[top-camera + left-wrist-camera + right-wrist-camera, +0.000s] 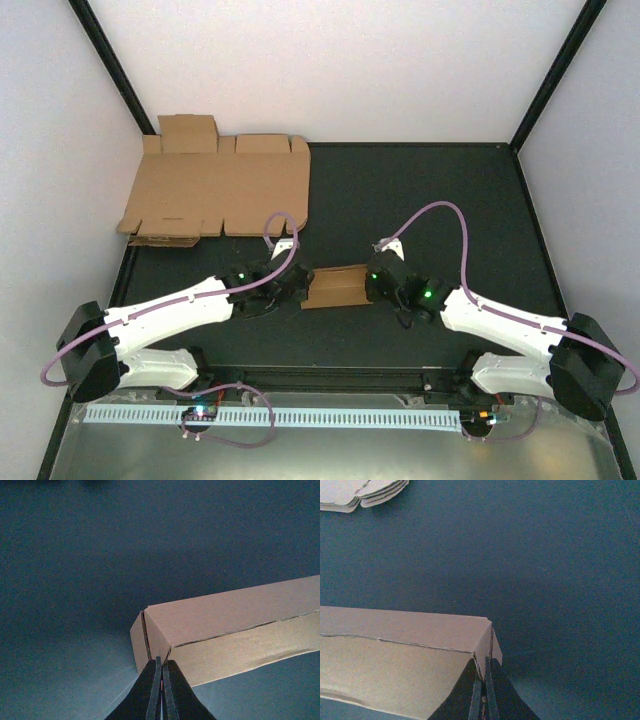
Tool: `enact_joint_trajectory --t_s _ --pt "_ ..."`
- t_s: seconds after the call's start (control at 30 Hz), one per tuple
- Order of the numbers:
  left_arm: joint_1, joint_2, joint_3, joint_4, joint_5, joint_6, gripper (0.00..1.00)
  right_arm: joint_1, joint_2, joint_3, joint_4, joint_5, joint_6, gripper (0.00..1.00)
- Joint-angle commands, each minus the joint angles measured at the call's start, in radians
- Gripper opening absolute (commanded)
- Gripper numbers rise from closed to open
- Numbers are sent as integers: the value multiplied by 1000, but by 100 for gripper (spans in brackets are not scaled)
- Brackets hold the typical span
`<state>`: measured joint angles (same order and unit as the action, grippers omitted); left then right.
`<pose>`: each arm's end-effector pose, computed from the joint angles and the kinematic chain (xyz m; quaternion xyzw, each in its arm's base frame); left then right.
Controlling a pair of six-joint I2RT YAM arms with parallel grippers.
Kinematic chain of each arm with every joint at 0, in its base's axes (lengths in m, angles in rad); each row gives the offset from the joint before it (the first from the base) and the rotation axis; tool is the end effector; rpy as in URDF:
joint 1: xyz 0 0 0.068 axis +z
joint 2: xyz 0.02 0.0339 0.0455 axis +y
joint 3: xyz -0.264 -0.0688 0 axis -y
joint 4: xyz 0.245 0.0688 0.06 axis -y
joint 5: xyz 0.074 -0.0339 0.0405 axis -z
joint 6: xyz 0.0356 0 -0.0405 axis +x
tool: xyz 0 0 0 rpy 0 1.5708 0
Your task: Fold the paper box
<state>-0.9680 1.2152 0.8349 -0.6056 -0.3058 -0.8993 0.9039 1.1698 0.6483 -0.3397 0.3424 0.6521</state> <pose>0.1435 -0.1895 0.2357 -0.0114 0.9473 -0.1423 0.2867 0.1512 0.1728 0.2049 -0.0573 0.9241 0.1265 0.3560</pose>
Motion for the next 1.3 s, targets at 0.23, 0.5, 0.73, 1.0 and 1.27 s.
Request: enact_joint_trajectory --t_s 0.23,0.5,0.73,1.0,1.27 --pt "-11 -4 -25 26 -15 -39 2 6 12 -52 -52 -24 -2 2" --pt "-65 -5 -103 69 -38 -92 2 6 9 -86 -16 -42 -8 3" --pt "-75 -6 -98 48 -60 -98 2 5 -110 -86 -35 -31 -32 15" --pt "-76 -2 -65 15 -89 -85 1 4 -165 -68 -101 4 -39 36" --pt "-75 -6 -61 1 -94 -85 2 4 -213 -27 -155 -25 -51 64"
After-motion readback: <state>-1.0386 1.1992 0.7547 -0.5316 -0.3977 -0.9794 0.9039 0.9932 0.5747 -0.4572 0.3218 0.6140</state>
